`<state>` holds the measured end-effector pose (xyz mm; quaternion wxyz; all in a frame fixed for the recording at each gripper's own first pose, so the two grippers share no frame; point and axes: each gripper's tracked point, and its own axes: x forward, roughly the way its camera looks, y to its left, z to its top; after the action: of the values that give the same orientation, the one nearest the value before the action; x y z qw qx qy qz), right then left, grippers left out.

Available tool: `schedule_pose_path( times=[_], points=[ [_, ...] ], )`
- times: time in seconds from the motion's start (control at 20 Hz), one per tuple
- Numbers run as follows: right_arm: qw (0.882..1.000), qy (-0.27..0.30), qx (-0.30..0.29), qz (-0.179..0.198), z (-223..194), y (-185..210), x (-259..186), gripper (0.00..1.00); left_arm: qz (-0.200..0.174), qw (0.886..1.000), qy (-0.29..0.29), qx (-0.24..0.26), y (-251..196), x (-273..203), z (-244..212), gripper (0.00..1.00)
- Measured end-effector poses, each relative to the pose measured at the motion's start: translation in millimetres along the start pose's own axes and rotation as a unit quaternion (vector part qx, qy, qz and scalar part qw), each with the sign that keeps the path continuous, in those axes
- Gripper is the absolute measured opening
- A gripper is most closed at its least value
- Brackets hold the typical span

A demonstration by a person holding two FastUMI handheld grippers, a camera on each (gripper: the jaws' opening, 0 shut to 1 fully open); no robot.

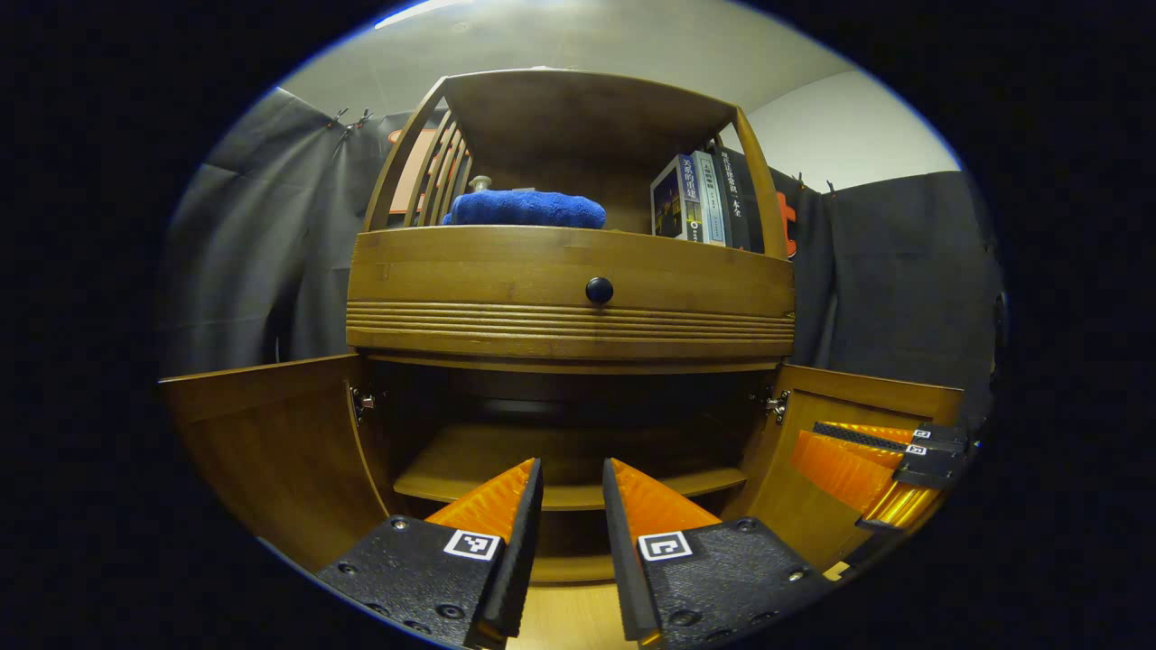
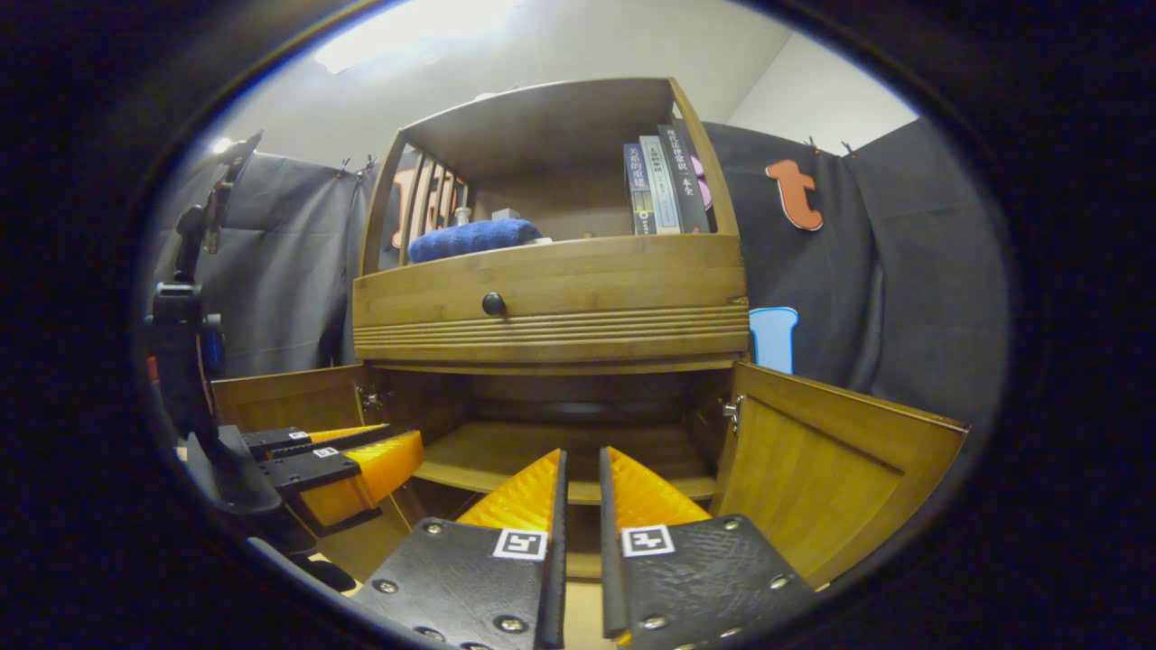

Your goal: Open the right door of the double-door shoe cabinet with the right hand, and open the left door with the left hand.

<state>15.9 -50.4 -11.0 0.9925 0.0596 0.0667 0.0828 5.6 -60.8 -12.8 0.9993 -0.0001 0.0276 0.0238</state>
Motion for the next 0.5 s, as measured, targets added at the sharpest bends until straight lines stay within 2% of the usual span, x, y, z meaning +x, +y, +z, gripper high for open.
schedule_pose_path(
  times=[0.05,0.1,0.15,0.3,0.45,0.5],
  points=[
    [1.000,-0.001,0.001,0.001,0.6,-0.1,-0.5,0.12,-0.001,1.000,-0.001,-0.001,-0.5,0.8,0.7,0.50],
    [1.000,-0.004,0.002,0.003,1.6,0.8,-0.1,0.22,-0.003,1.000,-0.004,-0.002,-2.6,0.6,1.9,0.48],
    [1.000,-0.007,0.003,0.006,2.1,2.0,-1.4,0.22,-0.006,1.000,-0.007,-0.002,-4.7,0.3,3.7,0.50],
    [1.000,-0.008,0.002,0.009,2.4,2.8,1.5,0.37,-0.014,1.000,-0.028,-0.001,-10.5,-0.7,13.5,0.70],
    [1.000,-0.006,0.008,0.015,-0.8,5.0,0.4,0.80,-0.008,0.999,-0.041,0.002,-9.3,-2.6,20.5,0.96],
    [1.000,-0.008,0.013,0.013,-0.2,3.5,-1.0,0.94,-0.009,0.999,-0.041,0.002,-9.9,-2.6,20.0,0.92]
  ],
)
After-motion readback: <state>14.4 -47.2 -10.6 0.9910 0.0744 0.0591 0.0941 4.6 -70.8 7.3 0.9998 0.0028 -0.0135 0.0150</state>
